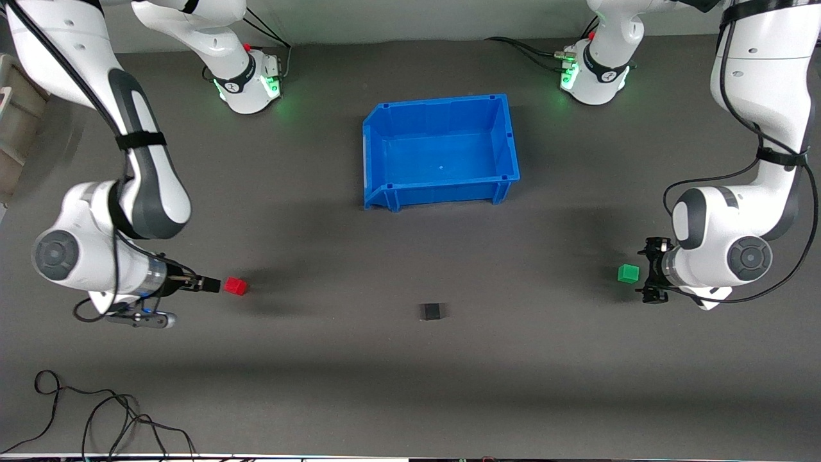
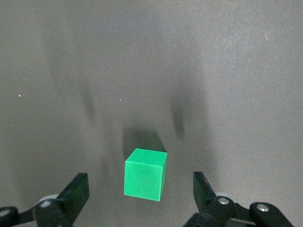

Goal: Attach green and red cubes to black cube
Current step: 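Close the right gripper on the red cube while the left gripper grasps the green cube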

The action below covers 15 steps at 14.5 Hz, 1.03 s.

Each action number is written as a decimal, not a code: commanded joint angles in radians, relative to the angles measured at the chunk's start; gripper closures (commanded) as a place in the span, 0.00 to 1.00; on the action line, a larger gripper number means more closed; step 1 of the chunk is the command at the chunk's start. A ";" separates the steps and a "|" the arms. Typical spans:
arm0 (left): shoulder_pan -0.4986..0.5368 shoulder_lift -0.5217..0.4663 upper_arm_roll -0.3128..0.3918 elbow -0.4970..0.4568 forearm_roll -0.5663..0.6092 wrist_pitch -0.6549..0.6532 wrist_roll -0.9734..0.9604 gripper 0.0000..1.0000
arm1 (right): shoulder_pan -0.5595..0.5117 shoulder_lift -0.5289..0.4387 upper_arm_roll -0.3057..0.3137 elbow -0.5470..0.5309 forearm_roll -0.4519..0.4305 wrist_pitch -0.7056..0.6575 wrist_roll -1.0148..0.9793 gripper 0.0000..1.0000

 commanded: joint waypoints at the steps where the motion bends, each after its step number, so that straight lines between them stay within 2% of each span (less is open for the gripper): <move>1: -0.010 0.023 0.005 -0.012 0.003 0.053 -0.011 0.04 | 0.008 0.029 -0.002 -0.043 0.018 0.095 0.037 0.01; 4: -0.004 0.035 0.005 -0.017 0.007 0.079 -0.011 0.10 | 0.024 0.078 -0.001 -0.070 0.018 0.178 0.108 0.01; 6: -0.005 0.049 0.005 -0.017 0.007 0.096 -0.011 0.20 | 0.024 0.103 -0.001 -0.070 0.018 0.201 0.134 0.01; 9: -0.007 0.049 0.005 -0.021 0.012 0.093 0.003 0.45 | 0.022 0.129 -0.001 -0.083 0.018 0.242 0.143 0.01; 11: -0.010 0.045 0.007 -0.020 0.013 0.087 0.009 0.71 | 0.021 0.144 -0.001 -0.083 0.021 0.244 0.158 0.01; 13: -0.007 0.035 0.005 -0.011 0.013 0.076 0.014 0.84 | 0.022 0.153 -0.001 -0.083 0.019 0.244 0.223 0.01; 15: -0.010 0.029 0.005 0.029 0.006 0.061 -0.009 0.91 | 0.024 0.164 -0.001 -0.082 0.019 0.244 0.238 0.01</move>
